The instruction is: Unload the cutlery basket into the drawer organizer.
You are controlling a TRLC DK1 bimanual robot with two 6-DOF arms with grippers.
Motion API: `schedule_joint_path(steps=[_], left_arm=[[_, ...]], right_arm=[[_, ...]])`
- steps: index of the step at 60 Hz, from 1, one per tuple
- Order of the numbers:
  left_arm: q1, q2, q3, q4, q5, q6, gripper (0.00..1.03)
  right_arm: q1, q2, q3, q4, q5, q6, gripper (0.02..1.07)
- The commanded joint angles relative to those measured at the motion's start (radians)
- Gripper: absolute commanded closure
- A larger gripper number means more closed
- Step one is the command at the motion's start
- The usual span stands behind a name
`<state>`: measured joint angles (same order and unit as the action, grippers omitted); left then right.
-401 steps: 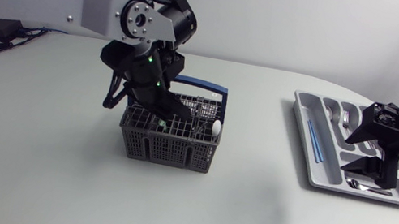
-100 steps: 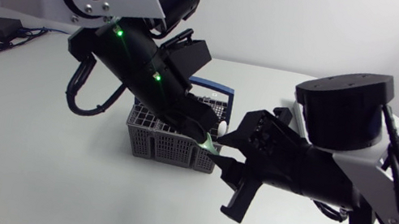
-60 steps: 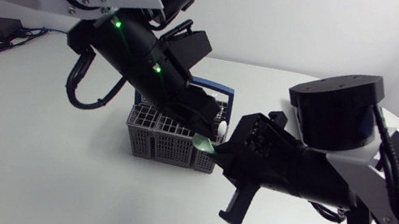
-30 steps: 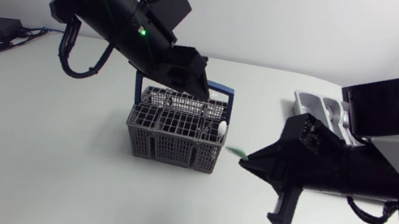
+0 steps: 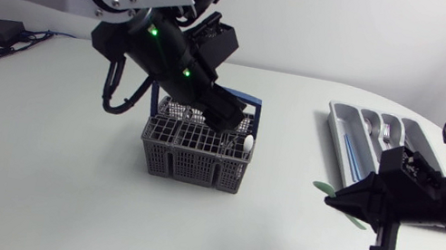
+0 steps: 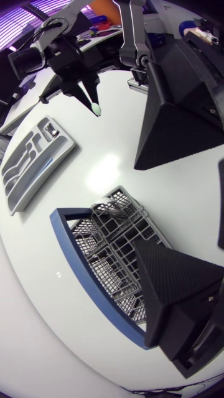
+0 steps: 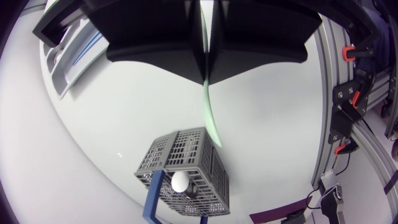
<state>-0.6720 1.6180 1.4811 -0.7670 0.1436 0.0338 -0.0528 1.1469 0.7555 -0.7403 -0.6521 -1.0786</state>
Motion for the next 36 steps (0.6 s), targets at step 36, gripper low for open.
schedule_joint_path(steps=[36], left_arm=[[-0.07,0.049,-0.113,0.135,-0.194,0.067,0.25]], right_arm=[[-0.55,0.593,0.449,-0.226,0.074,-0.667,1.01]])
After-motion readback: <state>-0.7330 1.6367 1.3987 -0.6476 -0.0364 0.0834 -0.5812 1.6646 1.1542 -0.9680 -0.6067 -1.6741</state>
